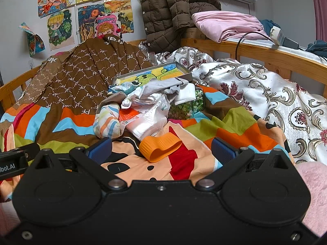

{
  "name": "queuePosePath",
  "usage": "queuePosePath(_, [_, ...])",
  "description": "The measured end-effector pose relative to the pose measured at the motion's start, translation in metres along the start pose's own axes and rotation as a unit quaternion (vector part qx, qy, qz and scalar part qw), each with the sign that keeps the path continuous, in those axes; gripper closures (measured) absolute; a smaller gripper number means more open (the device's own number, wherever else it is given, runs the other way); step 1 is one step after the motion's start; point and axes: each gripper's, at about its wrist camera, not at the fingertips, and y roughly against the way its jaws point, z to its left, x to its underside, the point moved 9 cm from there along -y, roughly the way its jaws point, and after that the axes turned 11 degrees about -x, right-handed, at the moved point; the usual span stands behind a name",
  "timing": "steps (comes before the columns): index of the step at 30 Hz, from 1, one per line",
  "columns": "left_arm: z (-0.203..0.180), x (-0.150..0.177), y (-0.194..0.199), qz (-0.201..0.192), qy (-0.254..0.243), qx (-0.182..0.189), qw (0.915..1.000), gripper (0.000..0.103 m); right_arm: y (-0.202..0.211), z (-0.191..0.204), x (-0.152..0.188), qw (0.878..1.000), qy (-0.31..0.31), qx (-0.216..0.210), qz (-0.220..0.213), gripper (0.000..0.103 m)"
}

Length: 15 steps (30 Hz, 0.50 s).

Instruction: Organize soft objects

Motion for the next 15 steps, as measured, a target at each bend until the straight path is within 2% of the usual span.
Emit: queuePosePath(15, [0.0003,-0.0001,-0.0001,0.0,0.0,0.0,1.0,0.001,0.0018,-0.0012,0.0014,1.0,-0.002,-0.001,0.0,0.0])
